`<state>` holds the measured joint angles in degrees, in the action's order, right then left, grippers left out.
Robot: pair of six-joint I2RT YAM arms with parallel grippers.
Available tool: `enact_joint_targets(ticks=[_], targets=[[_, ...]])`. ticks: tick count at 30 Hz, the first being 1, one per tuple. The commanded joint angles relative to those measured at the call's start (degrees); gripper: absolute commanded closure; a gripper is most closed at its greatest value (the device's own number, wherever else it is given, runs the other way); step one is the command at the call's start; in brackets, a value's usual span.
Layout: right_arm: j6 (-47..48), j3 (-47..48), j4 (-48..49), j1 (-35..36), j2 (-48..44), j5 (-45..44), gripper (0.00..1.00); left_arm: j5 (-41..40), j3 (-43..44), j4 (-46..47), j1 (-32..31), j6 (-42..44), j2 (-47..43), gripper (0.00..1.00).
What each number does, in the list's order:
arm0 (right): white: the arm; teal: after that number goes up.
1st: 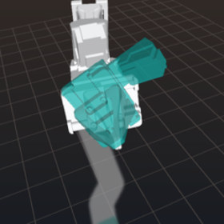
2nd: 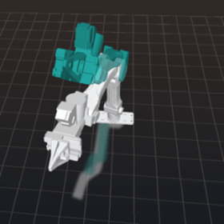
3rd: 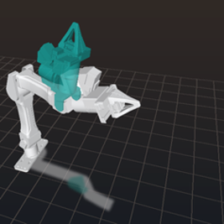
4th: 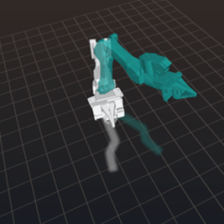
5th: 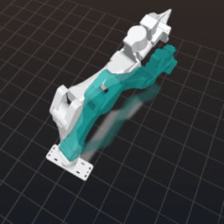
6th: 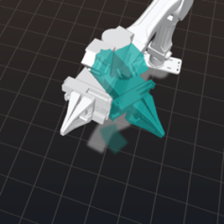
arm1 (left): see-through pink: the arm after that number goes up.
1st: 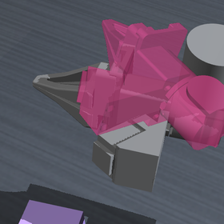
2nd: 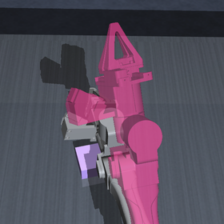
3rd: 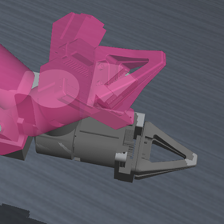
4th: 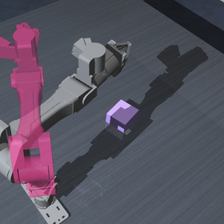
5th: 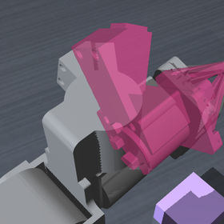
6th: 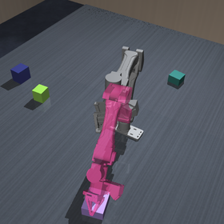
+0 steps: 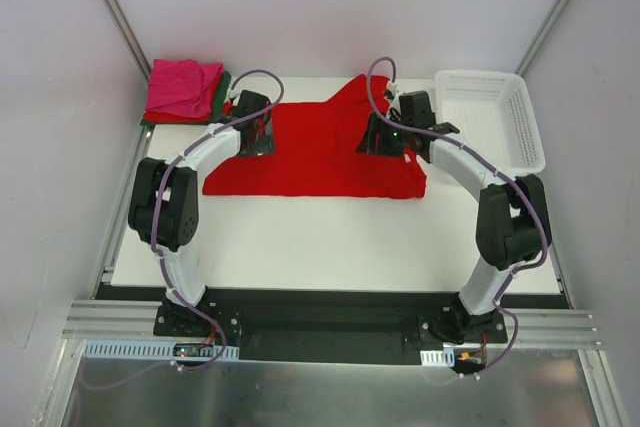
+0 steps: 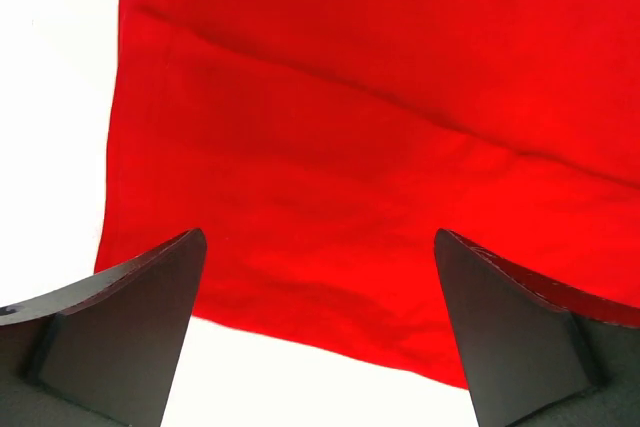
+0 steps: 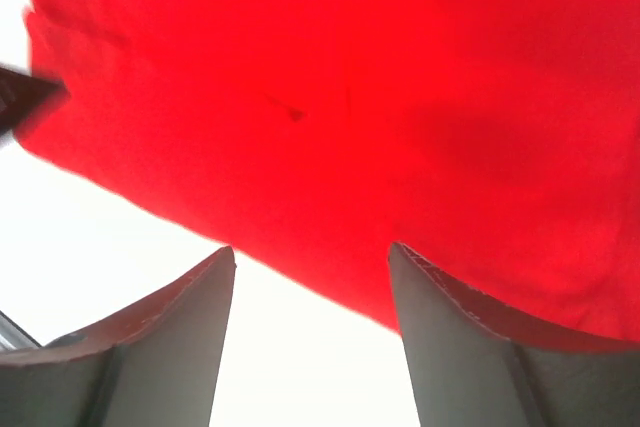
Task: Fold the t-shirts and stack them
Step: Fold the flattened tshirt in 1/3 of the way
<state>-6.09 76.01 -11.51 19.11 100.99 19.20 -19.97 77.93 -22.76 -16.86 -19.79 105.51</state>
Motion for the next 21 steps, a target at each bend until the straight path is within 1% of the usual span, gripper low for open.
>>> enact_joint_targets(ticks=[1, 2, 3, 5, 6, 8, 9, 11, 12, 13, 15, 21], targets=[[4.0, -2.0, -5.5, 4.3, -3.5, -5.0, 0.47, 2.5, 6.0, 2.8, -1.2, 3.4, 1.8, 0.03], [3.5, -2.4, -5.5, 4.7, -3.5, -5.1, 0.52, 2.7, 6.7, 3.0, -1.7, 4.1, 2.8, 0.06], [3.4, -2.7, -5.3, 5.4, -3.4, -5.2, 0.63, 2.9, 7.7, 3.2, -2.0, 4.3, 3.4, 0.08], [3.0, -3.0, -4.9, 5.9, -2.6, -5.2, 0.75, 3.4, 8.0, 4.0, -2.6, 5.1, 4.3, 0.16], [2.7, -3.1, -4.8, 6.5, -2.3, -5.2, 0.84, 3.7, 8.5, 4.5, -2.7, 5.4, 4.5, 0.27], [2.7, -3.0, -4.7, 7.1, -1.2, -5.1, 0.92, 4.4, 9.1, 5.1, -2.8, 6.1, 5.4, 0.44], [2.7, -2.9, -4.7, 7.7, -0.9, -5.1, 0.96, 4.5, 9.8, 5.4, -2.8, 6.3, 5.8, 0.65], [2.5, -2.8, -4.4, 8.4, 0.0, -5.7, 0.97, 4.5, 10.8, 5.6, -2.8, 7.2, 7.0, 0.81], [2.5, -2.6, -4.4, 8.7, 0.3, -5.8, 0.99, 4.5, 12.1, 5.8, -2.8, 7.6, 7.5, 0.91], [2.4, -2.4, -4.4, 9.1, 0.6, -5.8, 0.99, 4.5, 12.6, 6.0, -2.8, 8.2, 8.0, 0.92], [2.3, -1.9, -4.2, 9.6, 1.7, -5.9, 0.99, 4.6, 14.3, 6.0, -2.7, 8.6, 9.7, 0.99], [2.2, 0.5, -4.6, 10.9, 5.1, -6.2, 0.99, 5.4, 18.3, 6.6, -2.8, 9.9, 13.8, 1.00]])
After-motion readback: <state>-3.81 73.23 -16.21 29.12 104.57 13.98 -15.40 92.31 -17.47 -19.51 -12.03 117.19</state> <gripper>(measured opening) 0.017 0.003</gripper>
